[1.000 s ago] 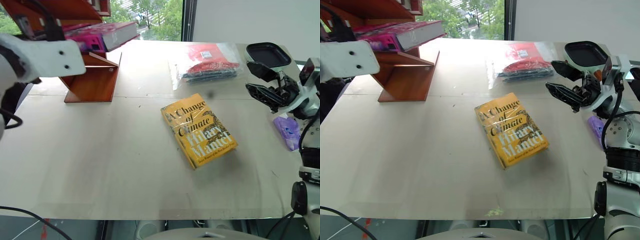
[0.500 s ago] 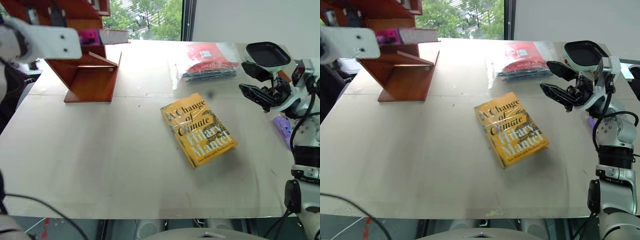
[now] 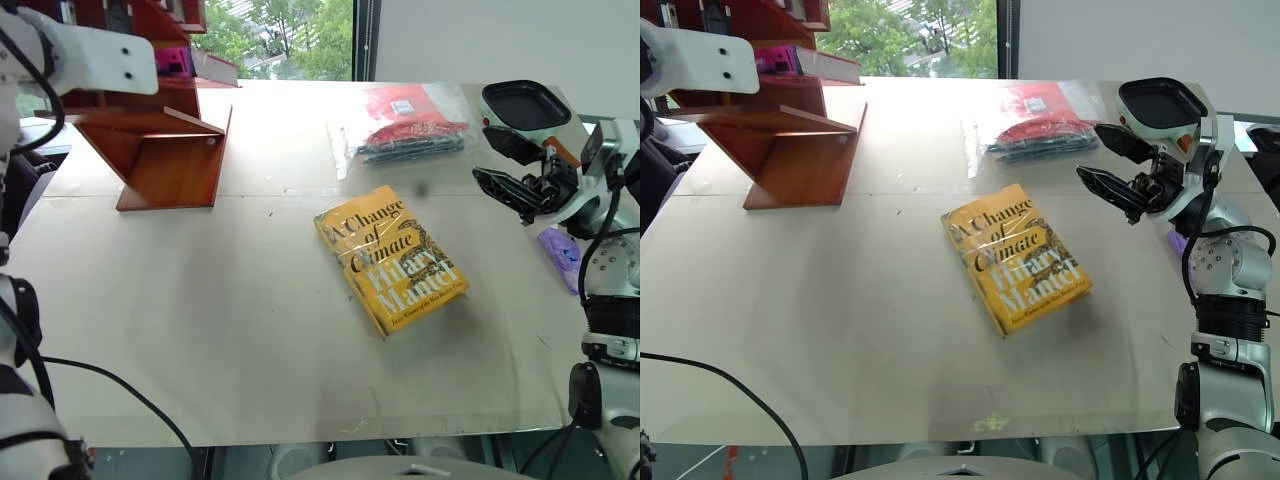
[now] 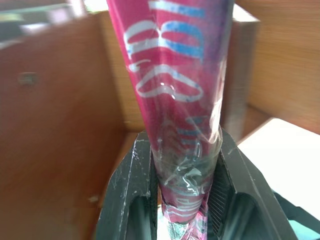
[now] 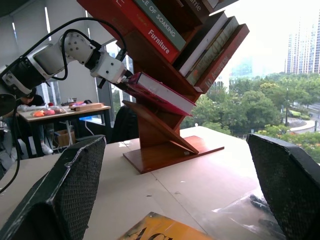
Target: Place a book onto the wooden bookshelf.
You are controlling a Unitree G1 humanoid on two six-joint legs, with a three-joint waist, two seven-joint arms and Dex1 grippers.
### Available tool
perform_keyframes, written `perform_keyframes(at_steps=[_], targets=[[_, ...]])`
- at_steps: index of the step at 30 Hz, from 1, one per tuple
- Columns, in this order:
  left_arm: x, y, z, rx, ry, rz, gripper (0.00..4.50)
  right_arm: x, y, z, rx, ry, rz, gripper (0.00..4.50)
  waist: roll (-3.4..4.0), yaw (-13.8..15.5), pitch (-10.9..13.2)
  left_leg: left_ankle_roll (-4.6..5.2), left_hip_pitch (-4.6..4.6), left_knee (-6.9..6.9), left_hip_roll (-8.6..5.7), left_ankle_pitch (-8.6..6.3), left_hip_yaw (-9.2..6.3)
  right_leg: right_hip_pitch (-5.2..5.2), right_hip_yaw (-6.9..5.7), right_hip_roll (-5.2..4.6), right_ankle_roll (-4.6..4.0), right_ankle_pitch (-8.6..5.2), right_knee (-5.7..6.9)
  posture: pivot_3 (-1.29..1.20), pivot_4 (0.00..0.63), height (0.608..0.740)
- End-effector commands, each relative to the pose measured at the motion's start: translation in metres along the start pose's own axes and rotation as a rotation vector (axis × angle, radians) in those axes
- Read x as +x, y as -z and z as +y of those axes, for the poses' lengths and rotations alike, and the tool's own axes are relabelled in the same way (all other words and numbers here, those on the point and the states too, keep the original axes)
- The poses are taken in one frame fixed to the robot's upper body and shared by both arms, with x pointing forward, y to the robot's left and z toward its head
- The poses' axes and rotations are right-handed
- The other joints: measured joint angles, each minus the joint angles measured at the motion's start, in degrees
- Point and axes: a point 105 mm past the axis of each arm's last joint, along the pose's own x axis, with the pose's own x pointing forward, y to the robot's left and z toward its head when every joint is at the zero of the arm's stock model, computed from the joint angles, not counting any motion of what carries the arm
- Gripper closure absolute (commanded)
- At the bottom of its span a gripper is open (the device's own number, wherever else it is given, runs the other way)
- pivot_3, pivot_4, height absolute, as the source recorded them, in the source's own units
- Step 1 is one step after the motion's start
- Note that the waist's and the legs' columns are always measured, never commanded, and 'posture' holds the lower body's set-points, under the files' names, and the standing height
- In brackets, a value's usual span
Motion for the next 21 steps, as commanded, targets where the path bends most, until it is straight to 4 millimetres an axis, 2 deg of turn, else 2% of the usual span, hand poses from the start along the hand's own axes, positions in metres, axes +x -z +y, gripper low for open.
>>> perform_keyframes(at_steps=[1,3,5,7,8,10,14,17,21], targets=[[-0.011,0.013,0.01,-0.028,-0.014,0.038,3.78,0.0,-0.016,0.002,-0.07,0.0,-0.025,0.0,0.0,0.0,0.0,0.0,0.01,0.0,0.0,0.0,0.0,0.0,0.0,0.0,0.0,0.0,0.0,0.0,0.15,0.74],[-0.012,0.016,0.009,-0.037,-0.013,0.044,2.8,0.001,-0.017,0.002,-0.067,-0.001,-0.028,0.0,0.0,0.0,0.0,0.0,0.0,0.01,0.0,0.0,0.01,0.0,0.0,0.0,0.0,0.0,0.01,0.0,0.15,0.74],[-0.012,0.02,0.006,-0.042,0.002,0.059,2.15,0.003,-0.017,0.002,-0.066,-0.002,-0.03,0.0,0.0,0.0,0.0,0.0,0.0,0.02,0.0,0.0,0.01,-0.01,0.0,-0.01,0.0,0.0,0.01,0.0,0.15,0.74],[-0.012,0.024,0.004,-0.051,0.009,0.067,1.16,0.005,-0.017,0.003,-0.06,-0.006,-0.032,0.0,-0.01,0.0,0.0,0.0,-0.01,0.02,0.0,0.0,0.0,-0.01,0.0,-0.01,0.0,0.0,0.01,0.0,0.15,0.74],[-0.013,0.025,0.003,-0.055,0.012,0.07,0.92,0.005,-0.017,0.003,-0.055,-0.011,-0.034,0.0,-0.01,0.0,0.0,0.0,-0.01,0.02,0.0,0.0,0.0,-0.01,0.0,-0.01,0.0,0.0,0.01,0.0,0.15,0.74],[-0.014,0.028,0.001,-0.066,0.018,0.077,0.08,0.006,-0.017,0.004,-0.045,-0.018,-0.037,0.0,-0.01,0.0,0.0,0.0,-0.01,0.03,0.0,0.0,0.01,-0.01,0.01,-0.01,0.0,0.0,0.01,0.0,0.15,0.74],[-0.023,0.029,0.007,-0.075,-0.027,0.065,0.08,0.006,-0.015,0.005,-0.035,-0.023,-0.025,0.0,-0.01,0.0,0.0,0.0,0.0,0.03,0.01,0.0,0.0,-0.01,0.01,-0.01,0.0,0.0,0.03,0.0,0.15,0.74],[-0.035,0.024,0.003,-0.116,-0.011,0.012,0.08,0.001,-0.013,0.004,-0.033,-0.011,-0.002,0.0,-0.01,-0.1,0.0,0.0,-0.01,0.05,0.02,0.0,0.01,-0.01,0.04,-0.04,0.0,0.0,0.02,0.0,0.15,0.74],[-0.051,0.006,-0.023,-0.243,0.114,-0.145,0.08,-0.011,-0.01,0.004,-0.031,0.014,0.045,0.0,0.0,-0.1,0.0,0.0,-0.03,0.1,0.03,0.0,0.0,-0.01,0.04,-0.06,0.0,0.0,0.02,0.0,0.15,0.74]])
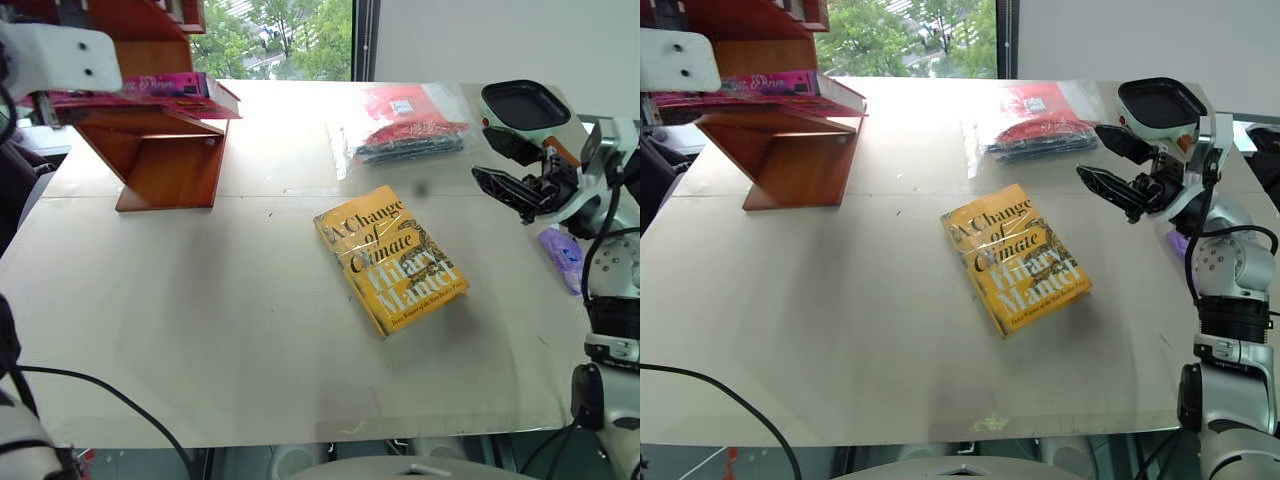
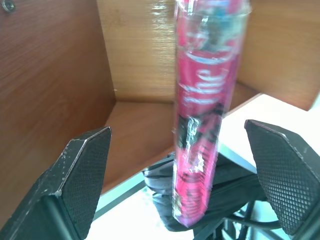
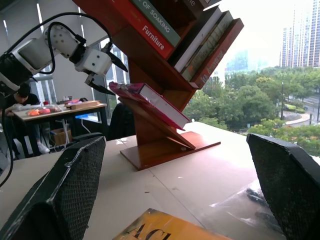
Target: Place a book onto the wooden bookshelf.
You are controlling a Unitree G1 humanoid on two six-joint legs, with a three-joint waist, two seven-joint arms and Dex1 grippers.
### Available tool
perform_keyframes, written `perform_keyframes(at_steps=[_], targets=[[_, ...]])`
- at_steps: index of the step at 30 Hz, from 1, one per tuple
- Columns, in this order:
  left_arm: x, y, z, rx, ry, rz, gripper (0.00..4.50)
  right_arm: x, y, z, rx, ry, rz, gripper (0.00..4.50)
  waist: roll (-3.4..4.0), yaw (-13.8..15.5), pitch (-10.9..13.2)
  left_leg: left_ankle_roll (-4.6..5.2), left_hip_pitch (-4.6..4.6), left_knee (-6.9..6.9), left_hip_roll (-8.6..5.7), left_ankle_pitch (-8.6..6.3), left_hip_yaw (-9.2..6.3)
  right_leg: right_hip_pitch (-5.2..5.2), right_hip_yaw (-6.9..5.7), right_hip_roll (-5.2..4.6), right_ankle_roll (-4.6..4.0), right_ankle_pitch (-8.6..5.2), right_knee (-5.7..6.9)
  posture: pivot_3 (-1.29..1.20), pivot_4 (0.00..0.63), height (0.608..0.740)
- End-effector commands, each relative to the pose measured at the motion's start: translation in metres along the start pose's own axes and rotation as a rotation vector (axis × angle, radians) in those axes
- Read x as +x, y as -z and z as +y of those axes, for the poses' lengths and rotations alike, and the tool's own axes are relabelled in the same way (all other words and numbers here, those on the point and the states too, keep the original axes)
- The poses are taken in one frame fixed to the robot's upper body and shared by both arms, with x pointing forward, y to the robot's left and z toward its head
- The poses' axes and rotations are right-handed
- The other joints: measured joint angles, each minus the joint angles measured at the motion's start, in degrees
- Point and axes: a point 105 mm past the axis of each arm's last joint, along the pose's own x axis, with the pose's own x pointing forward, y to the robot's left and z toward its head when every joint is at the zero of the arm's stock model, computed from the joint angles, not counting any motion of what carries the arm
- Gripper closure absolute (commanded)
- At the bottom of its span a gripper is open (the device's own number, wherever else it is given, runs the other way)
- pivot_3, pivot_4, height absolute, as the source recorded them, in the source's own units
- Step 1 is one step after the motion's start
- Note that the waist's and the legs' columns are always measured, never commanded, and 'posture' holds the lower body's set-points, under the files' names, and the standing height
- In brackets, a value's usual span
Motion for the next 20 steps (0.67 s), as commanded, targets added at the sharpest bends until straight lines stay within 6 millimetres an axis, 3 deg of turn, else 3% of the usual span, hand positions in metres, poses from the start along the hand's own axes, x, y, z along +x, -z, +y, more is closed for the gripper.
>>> perform_keyframes(at_steps=[1,5,8,10,13,16,20], targets=[[-0.026,-0.016,-0.011,-0.149,0.051,-0.169,0.08,-0.01,-0.009,0.003,-0.038,0.006,0.025,0.0,0.0,0.1,0.0,0.0,0.01,0.01,0.0,0.0,0.01,0.0,0.01,-0.01,0.0,0.0,0.0,0.0,0.15,0.74],[-0.03,-0.039,-0.031,-0.329,0.129,-0.385,0.08,-0.02,-0.003,0.001,-0.019,0.035,0.061,0.0,0.0,0.2,0.0,0.0,-0.27,0.48,0.11,0.0,-0.15,-0.01,-0.06,0.04,0.0,0.0,0.11,0.0,0.15,0.74],[-0.034,-0.092,-0.057,-0.584,0.248,-0.783,0.08,-0.04,0.029,0.002,-0.033,0.075,0.242,0.0,0.13,1.2,-0.2,0.02,-0.3,0.6,0.09,-0.01,-0.31,0.04,-0.07,0.04,0.01,0.01,0.09,0.0,0.15,0.74],[-0.028,-0.112,-0.082,-0.71,0.257,-0.931,0.08,-0.058,0.051,-0.001,-0.053,0.137,0.366,0.0,0.09,1.3,-0.3,0.08,-0.19,0.69,0.03,-0.05,-0.38,0.17,-0.02,-0.03,0.05,0.03,0.11,0.0,0.15,0.74],[-0.012,-0.128,-0.124,-0.881,0.227,-0.98,0.08,-0.083,0.077,-0.012,-0.073,0.293,0.495,0.0,0.26,1.2,-0.5,0.07,-0.15,0.72,0.03,-0.04,-0.36,0.19,0.17,-0.17,0.11,0.09,0.17,0.0,0.15,0.74],[0.016,-0.146,-0.192,-1.009,0.32,-0.88,0.08,-0.109,0.103,-0.009,-0.084,0.376,0.59,0.0,0.24,1.0,-0.5,0.05,-0.2,0.7,0.06,-0.03,-0.32,0.13,0.24,-0.15,0.1,0.1,0.29,0.0,0.15,0.74],[0.028,-0.158,-0.227,-1.064,0.323,-0.883,0.08,-0.117,0.112,-0.006,-0.075,0.404,0.591,0.0,0.23,1.1,-0.5,0.03,0.02,0.6,0.05,-0.04,-0.25,0.16,0.39,-0.15,0.07,0.1,0.11,0.0,0.15,0.74]])
